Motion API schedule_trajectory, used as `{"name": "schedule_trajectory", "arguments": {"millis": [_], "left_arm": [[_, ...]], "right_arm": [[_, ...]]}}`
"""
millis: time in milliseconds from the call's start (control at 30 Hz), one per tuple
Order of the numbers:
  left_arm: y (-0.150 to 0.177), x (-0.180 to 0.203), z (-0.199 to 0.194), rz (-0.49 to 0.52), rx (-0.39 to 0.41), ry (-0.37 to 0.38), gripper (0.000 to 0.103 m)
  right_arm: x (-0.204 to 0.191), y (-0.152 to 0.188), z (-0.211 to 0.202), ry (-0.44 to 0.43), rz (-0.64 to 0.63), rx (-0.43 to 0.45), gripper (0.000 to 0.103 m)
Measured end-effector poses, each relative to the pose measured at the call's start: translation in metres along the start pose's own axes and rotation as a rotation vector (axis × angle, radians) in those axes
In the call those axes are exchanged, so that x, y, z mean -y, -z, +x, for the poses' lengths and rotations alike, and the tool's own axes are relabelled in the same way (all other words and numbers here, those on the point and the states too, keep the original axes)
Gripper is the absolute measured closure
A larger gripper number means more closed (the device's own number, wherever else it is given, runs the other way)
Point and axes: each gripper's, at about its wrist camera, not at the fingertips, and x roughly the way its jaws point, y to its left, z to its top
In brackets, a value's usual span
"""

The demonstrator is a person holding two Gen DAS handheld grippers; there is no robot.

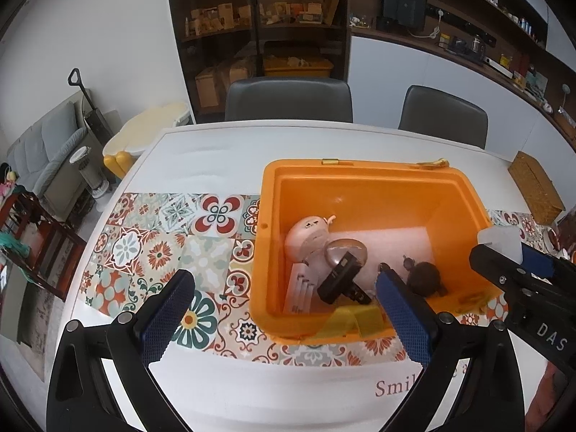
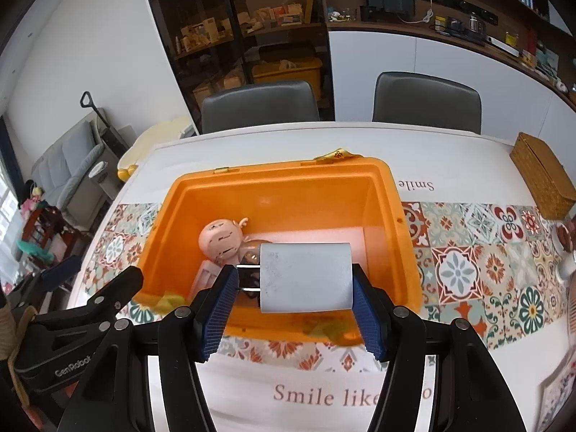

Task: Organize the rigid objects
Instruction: 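Open right tool to drop the charger into the crate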

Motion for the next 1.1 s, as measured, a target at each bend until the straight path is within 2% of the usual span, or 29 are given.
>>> {"name": "schedule_trajectory", "arguments": {"millis": [333, 567, 600, 700, 1100], "left_arm": [[-0.015, -0.005, 0.03, -0.017, -0.037, -0.022, 0.0], [-0.019, -0.008, 0.035, -0.033, -0.042, -0.02, 0.0], [-0.018, -0.01, 0.035, -0.034, -0.04, -0.021, 0.0], [-0.017, -0.013, 0.032, -0.038, -0.032, -0.026, 0.0], [0.003, -0.019, -0.002, -0.05, -0.024, -0.005, 0.0]], "right_arm": [[0.002, -0.019, 0.039, 0.005, 0.006, -0.056, 0.041], [0.004, -0.027, 0.06, 0.01, 0.024, -0.103, 0.041], [0.005, -0.027, 0.061, 0.018, 0.03, -0.106, 0.038], [0.006, -0.028, 0.06, 0.036, 0.046, -0.096, 0.026], [0.008, -0.004, 0.019, 0.064, 0.077, -0.093, 0.024]]}}
